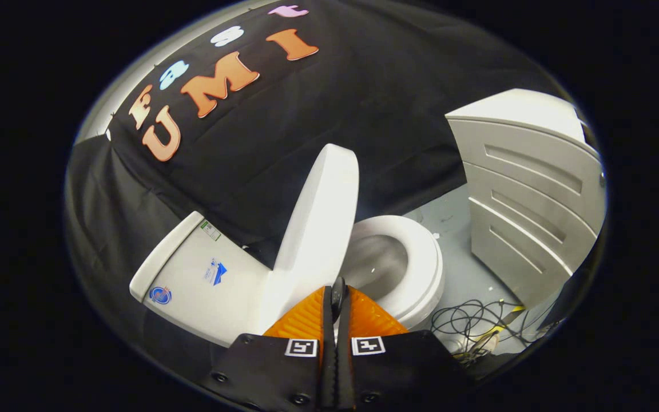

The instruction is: Open the toilet lid.

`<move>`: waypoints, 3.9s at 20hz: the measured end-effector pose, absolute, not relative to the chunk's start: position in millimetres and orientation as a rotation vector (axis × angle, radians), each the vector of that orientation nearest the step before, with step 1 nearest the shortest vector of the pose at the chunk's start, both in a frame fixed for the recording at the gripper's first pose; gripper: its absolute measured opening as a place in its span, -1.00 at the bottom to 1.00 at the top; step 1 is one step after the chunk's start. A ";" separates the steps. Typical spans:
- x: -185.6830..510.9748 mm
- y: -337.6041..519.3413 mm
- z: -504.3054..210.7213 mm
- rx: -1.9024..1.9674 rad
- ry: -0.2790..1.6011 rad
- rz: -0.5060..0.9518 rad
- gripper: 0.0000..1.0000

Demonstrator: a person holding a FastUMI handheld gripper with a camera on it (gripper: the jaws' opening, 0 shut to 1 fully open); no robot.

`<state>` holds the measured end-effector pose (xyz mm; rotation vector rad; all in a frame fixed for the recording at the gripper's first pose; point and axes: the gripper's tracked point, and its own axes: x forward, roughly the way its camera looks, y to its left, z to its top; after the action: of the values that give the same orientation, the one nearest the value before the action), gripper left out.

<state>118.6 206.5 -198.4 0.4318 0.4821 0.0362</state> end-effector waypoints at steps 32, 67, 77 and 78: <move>111.2 376.2 -93.1 -0.178 0.239 0.138 -0.83; 98.2 541.9 -94.7 -0.219 0.209 0.395 -0.80; 91.4 538.9 -90.9 -0.192 0.238 0.467 0.13; 91.0 534.3 -87.2 -0.197 0.226 0.461 0.29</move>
<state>91.0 534.3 -87.2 -0.1975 0.2263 0.4609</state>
